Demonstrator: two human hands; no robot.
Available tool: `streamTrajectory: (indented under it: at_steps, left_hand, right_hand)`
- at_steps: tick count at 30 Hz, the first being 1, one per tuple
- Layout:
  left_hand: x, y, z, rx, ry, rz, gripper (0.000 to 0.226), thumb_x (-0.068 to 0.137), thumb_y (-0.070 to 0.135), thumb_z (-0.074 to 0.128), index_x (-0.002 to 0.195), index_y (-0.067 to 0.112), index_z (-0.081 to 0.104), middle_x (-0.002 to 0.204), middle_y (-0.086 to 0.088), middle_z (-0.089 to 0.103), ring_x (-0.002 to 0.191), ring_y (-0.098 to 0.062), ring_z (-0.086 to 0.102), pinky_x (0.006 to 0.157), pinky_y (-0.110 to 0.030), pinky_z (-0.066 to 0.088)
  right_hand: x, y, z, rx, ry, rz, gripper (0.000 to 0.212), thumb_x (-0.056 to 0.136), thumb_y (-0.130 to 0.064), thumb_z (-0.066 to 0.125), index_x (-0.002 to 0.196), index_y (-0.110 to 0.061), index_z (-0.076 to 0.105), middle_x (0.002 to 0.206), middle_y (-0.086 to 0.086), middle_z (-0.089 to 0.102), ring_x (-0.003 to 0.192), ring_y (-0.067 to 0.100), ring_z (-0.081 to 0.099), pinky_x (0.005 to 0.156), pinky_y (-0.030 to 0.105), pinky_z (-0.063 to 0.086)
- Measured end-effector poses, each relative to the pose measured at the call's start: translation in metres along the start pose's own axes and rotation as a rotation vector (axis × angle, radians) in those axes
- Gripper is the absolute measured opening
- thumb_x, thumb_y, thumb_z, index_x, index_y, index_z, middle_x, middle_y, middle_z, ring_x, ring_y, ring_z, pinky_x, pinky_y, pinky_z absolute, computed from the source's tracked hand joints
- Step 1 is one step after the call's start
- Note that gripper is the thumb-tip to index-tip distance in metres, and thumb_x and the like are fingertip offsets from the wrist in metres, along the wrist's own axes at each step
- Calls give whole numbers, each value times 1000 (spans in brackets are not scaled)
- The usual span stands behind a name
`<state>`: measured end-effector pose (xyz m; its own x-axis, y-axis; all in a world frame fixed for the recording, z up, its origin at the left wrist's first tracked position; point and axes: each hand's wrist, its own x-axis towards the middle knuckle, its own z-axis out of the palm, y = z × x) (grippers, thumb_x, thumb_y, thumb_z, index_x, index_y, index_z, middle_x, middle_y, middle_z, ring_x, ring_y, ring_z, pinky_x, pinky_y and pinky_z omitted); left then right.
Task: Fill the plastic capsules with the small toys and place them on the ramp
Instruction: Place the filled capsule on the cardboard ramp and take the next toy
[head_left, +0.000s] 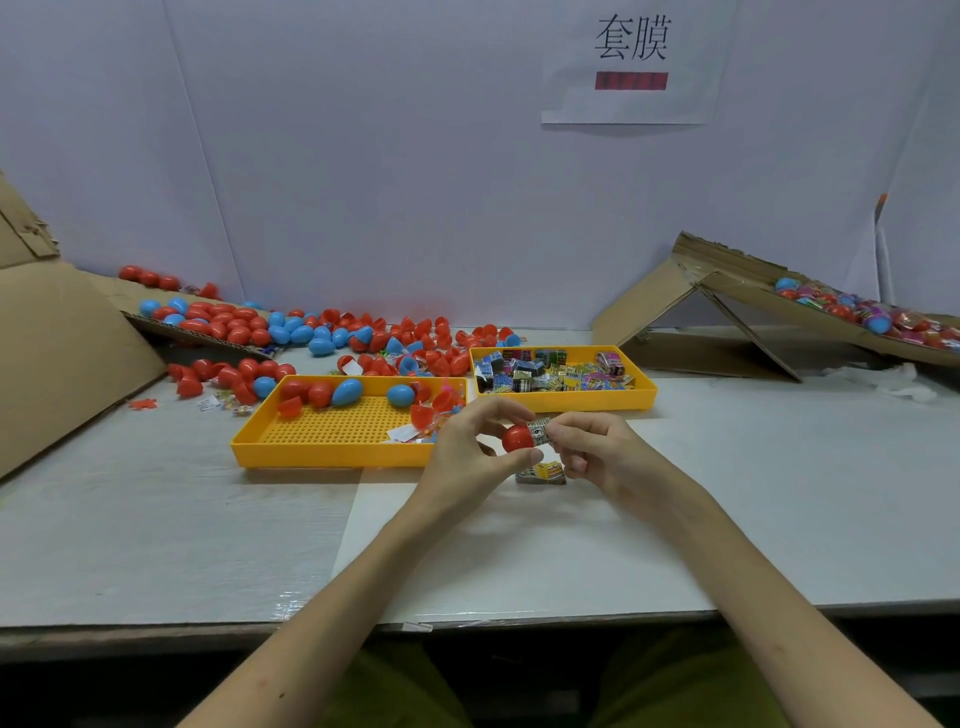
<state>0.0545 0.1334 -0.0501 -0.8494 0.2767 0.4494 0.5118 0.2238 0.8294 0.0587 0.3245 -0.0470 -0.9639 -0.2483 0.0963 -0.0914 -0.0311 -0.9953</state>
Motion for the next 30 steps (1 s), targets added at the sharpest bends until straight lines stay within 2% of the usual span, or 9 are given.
streamTrajectory:
  at_steps: [11, 16, 22, 26, 30]
  left_hand:
    - [-1, -2, 1, 75, -5, 31, 37, 76, 15, 85, 95, 36, 63, 106, 14, 64, 93, -1, 61, 66, -17, 50]
    - [-1, -3, 3, 44, -6, 38, 31, 77, 10, 84, 99, 23, 66, 107, 5, 65, 97, -8, 65, 74, -27, 59]
    - [-1, -4, 2, -37, -37, 13, 41, 81, 2, 80, 119, 13, 71, 118, -2, 68, 106, -13, 68, 86, -24, 58]
    - [1, -5, 1, -10, -14, 8, 39, 81, 3, 79, 118, 13, 73, 115, -1, 71, 99, -10, 70, 80, -18, 57]
    - [2, -5, 1, -12, -7, -24, 36, 82, 8, 80, 116, 17, 74, 104, 5, 72, 91, -6, 72, 77, -22, 59]
  right_hand:
    - [0, 3, -1, -30, -27, -13, 16, 80, -34, 72, 79, -19, 77, 65, -8, 54, 54, 7, 40, 57, 21, 35]
    - [1, 5, 0, -70, -5, -28, 17, 78, -36, 75, 79, -20, 77, 64, -11, 57, 54, 6, 41, 54, 18, 37]
    - [2, 2, -1, -59, 41, -42, 16, 74, -36, 76, 73, -21, 74, 65, -5, 56, 53, 9, 42, 55, 21, 36]
    - [2, 3, 0, -76, 43, -47, 16, 71, -39, 78, 73, -23, 74, 65, -6, 58, 53, 9, 43, 54, 20, 39]
    - [3, 3, -1, -32, 69, -64, 20, 72, -34, 79, 80, -19, 69, 64, -4, 59, 52, 10, 44, 53, 21, 41]
